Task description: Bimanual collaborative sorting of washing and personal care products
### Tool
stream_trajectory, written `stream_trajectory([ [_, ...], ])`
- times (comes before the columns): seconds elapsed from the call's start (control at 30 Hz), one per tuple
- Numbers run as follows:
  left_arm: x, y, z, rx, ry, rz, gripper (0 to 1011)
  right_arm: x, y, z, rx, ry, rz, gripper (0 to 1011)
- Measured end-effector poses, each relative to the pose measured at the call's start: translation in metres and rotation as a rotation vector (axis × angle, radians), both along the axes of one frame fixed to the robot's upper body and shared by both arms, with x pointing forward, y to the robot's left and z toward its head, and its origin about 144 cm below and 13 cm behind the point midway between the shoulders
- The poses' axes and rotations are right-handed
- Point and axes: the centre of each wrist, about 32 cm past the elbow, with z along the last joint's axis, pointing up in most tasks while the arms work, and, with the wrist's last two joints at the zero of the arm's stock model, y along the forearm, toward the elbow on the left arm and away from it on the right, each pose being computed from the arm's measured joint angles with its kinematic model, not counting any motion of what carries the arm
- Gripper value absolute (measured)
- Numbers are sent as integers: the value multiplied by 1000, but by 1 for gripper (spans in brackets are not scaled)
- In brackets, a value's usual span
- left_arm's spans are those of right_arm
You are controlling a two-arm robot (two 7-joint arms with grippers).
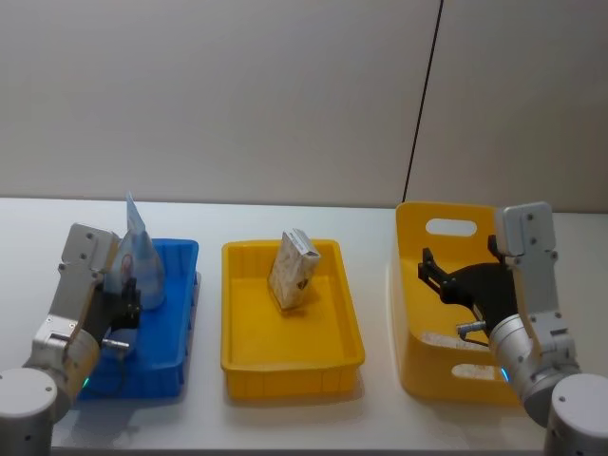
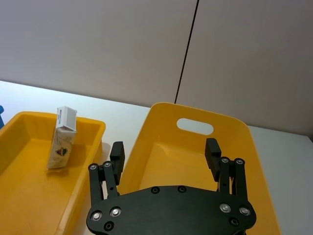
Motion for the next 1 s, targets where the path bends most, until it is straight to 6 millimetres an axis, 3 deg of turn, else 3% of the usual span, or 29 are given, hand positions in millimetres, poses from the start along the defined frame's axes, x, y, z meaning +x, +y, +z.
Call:
stream_trajectory([
  [1.0, -17, 12, 40, -55, -251, -193, 252, 0, 0, 0, 0, 0, 0, 1004],
])
